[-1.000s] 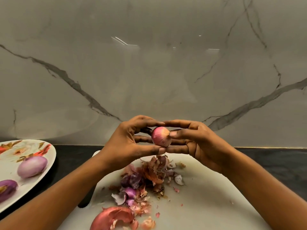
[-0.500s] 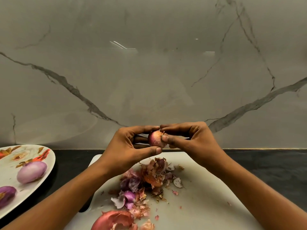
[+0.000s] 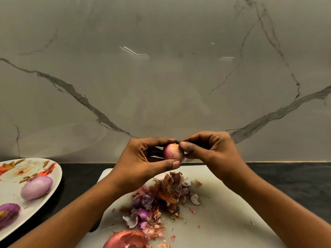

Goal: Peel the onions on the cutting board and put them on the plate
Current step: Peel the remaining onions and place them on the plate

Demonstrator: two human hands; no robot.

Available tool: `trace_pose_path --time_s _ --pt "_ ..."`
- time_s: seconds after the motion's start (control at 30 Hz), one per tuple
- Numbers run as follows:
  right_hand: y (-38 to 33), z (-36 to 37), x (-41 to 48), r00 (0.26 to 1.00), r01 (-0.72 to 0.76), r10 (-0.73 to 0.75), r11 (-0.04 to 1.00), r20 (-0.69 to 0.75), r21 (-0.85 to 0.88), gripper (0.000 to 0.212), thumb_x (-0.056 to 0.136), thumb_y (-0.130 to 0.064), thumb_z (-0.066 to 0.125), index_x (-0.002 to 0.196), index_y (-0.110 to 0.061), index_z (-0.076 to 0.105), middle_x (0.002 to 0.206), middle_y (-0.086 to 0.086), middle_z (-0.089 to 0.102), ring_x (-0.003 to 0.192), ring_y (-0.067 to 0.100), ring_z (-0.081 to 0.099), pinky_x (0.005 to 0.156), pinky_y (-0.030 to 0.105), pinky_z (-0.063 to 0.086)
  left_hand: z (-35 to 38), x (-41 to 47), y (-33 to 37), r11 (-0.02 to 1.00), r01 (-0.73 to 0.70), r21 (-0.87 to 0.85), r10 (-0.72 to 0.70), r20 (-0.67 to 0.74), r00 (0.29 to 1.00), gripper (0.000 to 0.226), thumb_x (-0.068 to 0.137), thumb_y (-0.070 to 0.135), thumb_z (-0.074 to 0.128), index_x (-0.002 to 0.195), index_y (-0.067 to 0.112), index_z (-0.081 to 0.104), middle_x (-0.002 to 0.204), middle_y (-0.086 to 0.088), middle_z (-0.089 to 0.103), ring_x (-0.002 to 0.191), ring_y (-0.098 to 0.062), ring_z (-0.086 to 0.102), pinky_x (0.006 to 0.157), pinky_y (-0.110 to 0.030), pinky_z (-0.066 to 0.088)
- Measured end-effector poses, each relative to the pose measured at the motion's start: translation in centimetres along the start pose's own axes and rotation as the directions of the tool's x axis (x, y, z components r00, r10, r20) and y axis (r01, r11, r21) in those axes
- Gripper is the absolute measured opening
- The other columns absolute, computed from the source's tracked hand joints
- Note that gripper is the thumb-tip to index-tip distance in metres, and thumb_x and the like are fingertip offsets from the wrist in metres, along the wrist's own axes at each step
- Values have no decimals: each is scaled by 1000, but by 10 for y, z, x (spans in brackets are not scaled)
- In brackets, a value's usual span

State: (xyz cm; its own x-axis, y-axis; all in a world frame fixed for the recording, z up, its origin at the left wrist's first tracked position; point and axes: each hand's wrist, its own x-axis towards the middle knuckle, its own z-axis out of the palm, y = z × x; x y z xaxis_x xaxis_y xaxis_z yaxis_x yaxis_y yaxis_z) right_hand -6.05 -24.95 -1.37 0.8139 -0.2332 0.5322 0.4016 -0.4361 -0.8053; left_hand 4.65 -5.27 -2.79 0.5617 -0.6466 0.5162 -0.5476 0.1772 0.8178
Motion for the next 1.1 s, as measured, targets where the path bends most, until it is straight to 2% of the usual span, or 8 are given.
trace_pose_path --time_s 0.2,0.4,0.57,0.67,0.73,0.8,0.9,1.1 --pt "-2 1 0 984 -177 176 952 25 251 27 78 -19 79 99 -1 80 97 17 80 97 36 77 91 46 63 -2 0 2 999 9 -37 -9 5 1000 51 73 10 89 122 13 76 112 -1 81 102 -24 78 86 -35 65" --pt "-5 0 1 958 -280 279 880 61 384 24 77 -16 77 97 -3 80 103 18 80 101 33 77 92 39 64 -4 -1 1 988 53 -147 -53 5 999 54 71 7 86 123 12 74 114 -4 80 105 -27 78 84 -32 64" --pt "-14 -7 4 934 -335 348 769 82 544 25 91 -15 68 109 1 75 109 17 79 96 28 79 79 33 66 -9 3 -3 949 89 -304 -79 43 996 54 76 2 85 128 12 73 123 -13 76 114 -32 74 94 -37 62" --pt "-12 -7 2 960 -266 278 899 16 347 17 91 -14 73 104 -3 76 103 13 81 96 29 79 82 36 66 -9 4 -4 945 94 -314 -85 42 996 55 79 5 81 133 13 70 128 -11 74 119 -31 72 98 -36 60" --pt "-11 -5 0 973 -227 233 945 6 237 15 85 -9 80 98 -3 78 99 11 81 95 29 78 82 37 66 -9 4 -5 950 104 -294 -95 44 994 58 81 4 84 136 12 68 130 -10 74 121 -31 70 101 -40 59" --pt "-11 -4 -1 979 -204 205 960 11 193 19 80 -5 84 98 -3 78 103 7 81 95 26 78 81 38 66 -9 4 -7 952 116 -282 -108 43 993 58 81 4 85 136 13 68 129 -9 74 120 -32 70 101 -42 59" --pt "-13 -2 -2 980 -193 185 970 68 149 29 79 -11 85 108 -12 79 103 5 81 96 22 78 79 35 65 -7 4 -7 961 122 -247 -117 36 992 58 79 6 87 134 15 70 128 -9 75 118 -32 71 98 -42 61" --pt "-7 2 -2 988 -151 146 981 50 121 22 82 -17 79 103 -16 81 100 0 82 96 17 78 76 31 65 -3 2 -6 973 122 -197 -120 20 993 58 74 6 85 130 14 71 123 -6 77 113 -29 74 94 -39 63"
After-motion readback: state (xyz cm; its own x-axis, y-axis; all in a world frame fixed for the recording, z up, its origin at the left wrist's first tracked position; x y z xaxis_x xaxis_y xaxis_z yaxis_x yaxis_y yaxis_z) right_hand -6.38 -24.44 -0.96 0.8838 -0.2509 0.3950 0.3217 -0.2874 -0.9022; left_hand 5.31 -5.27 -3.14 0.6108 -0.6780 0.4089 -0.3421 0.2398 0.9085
